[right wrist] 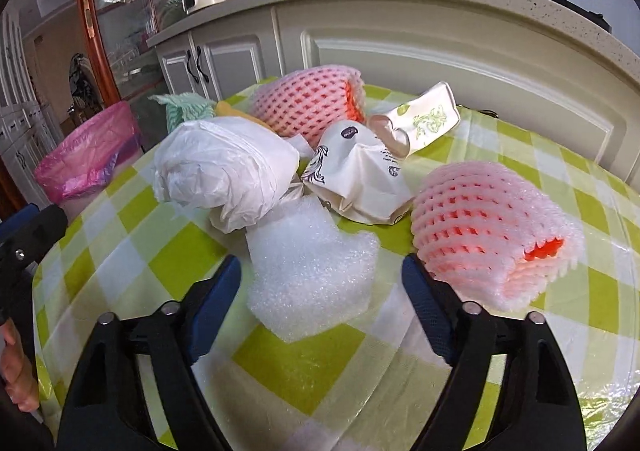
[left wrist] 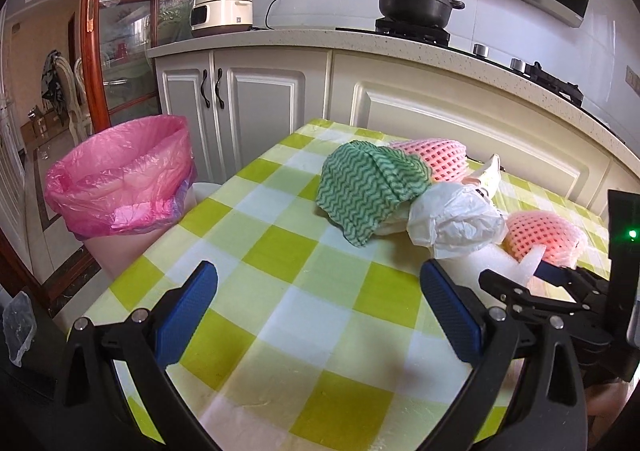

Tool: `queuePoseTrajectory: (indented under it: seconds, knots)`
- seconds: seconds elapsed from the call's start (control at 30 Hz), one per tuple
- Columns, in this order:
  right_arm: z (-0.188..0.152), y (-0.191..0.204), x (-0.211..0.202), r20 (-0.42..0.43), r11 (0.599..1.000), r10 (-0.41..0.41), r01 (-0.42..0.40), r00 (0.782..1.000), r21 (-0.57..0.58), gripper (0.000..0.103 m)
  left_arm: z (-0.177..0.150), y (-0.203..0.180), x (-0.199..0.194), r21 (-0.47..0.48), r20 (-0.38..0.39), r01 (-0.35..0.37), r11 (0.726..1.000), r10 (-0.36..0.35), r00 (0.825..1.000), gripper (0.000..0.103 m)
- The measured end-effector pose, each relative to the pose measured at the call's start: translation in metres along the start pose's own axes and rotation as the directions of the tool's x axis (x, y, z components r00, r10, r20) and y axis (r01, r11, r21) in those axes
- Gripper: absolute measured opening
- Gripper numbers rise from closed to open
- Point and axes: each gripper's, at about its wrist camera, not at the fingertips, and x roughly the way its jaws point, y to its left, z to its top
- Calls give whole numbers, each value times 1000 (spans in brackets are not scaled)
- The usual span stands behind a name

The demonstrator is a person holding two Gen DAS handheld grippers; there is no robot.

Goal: Collect trash
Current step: 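Grasp the white plastic bag with the left tool while the right tool grasps a foam block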

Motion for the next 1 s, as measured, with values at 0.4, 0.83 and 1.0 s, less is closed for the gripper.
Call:
queuePoseTrajectory:
  seconds: [0.4,0.83,1.0]
  knots:
    - [-16,-25,-51,86,999,38,-40,996,26,55,8,-21,17,-7,-10,23,1000,-24,1000,98]
    - [-56,-72,-92,86,994,3,-12,996,106,55,0,-94,47,60,-87,100,993,-94,992,97]
    - [-57,-78,-94,100,992,5,-17,995,126,55,-16,-108,69,110,-161,118,987,-99,982,70]
